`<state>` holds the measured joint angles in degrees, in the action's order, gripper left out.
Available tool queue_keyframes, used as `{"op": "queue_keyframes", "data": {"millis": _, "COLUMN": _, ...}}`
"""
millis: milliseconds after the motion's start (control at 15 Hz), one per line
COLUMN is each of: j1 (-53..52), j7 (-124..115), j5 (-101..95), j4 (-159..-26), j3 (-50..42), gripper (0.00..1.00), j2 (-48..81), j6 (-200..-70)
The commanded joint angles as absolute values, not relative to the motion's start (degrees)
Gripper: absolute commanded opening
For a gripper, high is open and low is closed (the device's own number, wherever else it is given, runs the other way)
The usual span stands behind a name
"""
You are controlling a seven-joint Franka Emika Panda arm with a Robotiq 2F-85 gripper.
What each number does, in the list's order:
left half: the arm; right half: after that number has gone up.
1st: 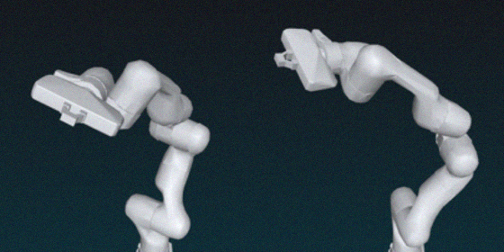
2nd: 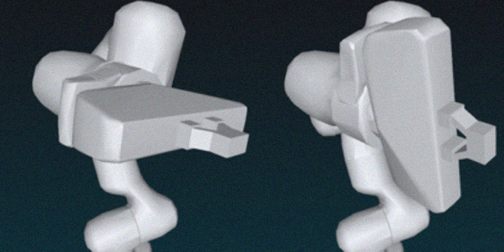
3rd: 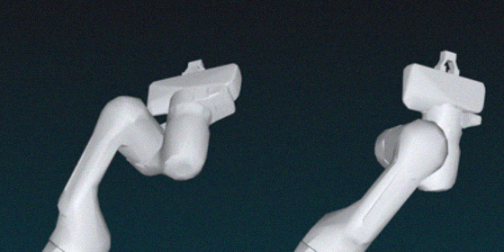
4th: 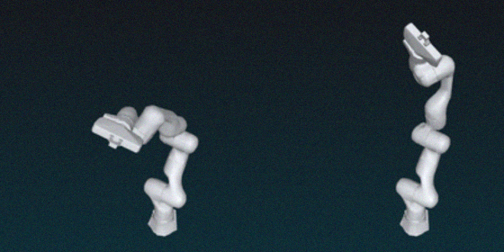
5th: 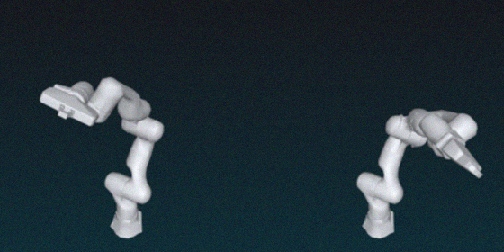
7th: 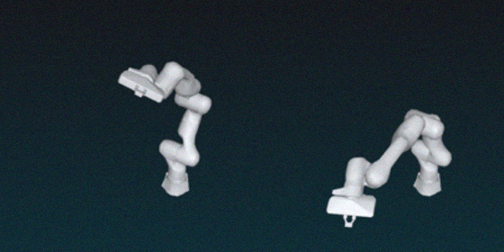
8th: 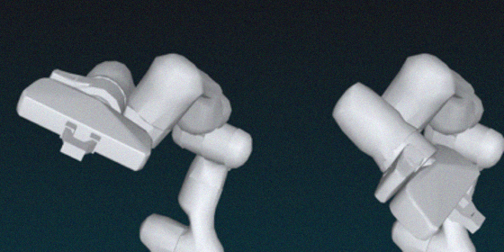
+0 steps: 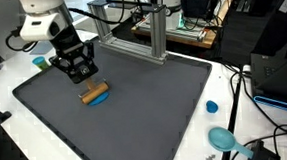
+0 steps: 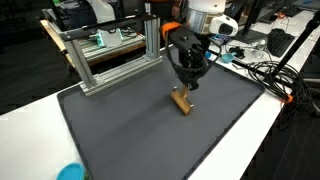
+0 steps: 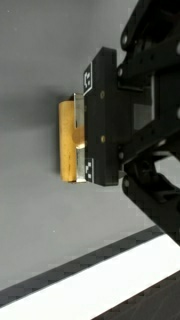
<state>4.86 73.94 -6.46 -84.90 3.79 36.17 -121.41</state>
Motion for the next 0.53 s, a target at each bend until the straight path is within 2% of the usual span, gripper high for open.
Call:
{"op": "queue_keyframes", "data": {"millis": 0, "j1": 5.6, "j7": 76.9, "j5": -4.0, "j4": -83.3, "j3": 5.7, "gripper": 0.22, "j2": 39.2, "j6": -118.5}}
{"op": "queue_keyframes", "data": {"millis": 400, "j1": 7.6, "j7": 78.4, "j5": 0.2, "j4": -79.6, "j3": 6.9, "gripper": 0.22, "j2": 42.1, "j6": -117.3}}
{"op": "queue_keyframes", "data": {"millis": 467, "j1": 6.0, "j7": 76.4, "j5": -4.0, "j4": -81.6, "j3": 4.4, "gripper": 0.22, "j2": 38.0, "j6": -118.7}}
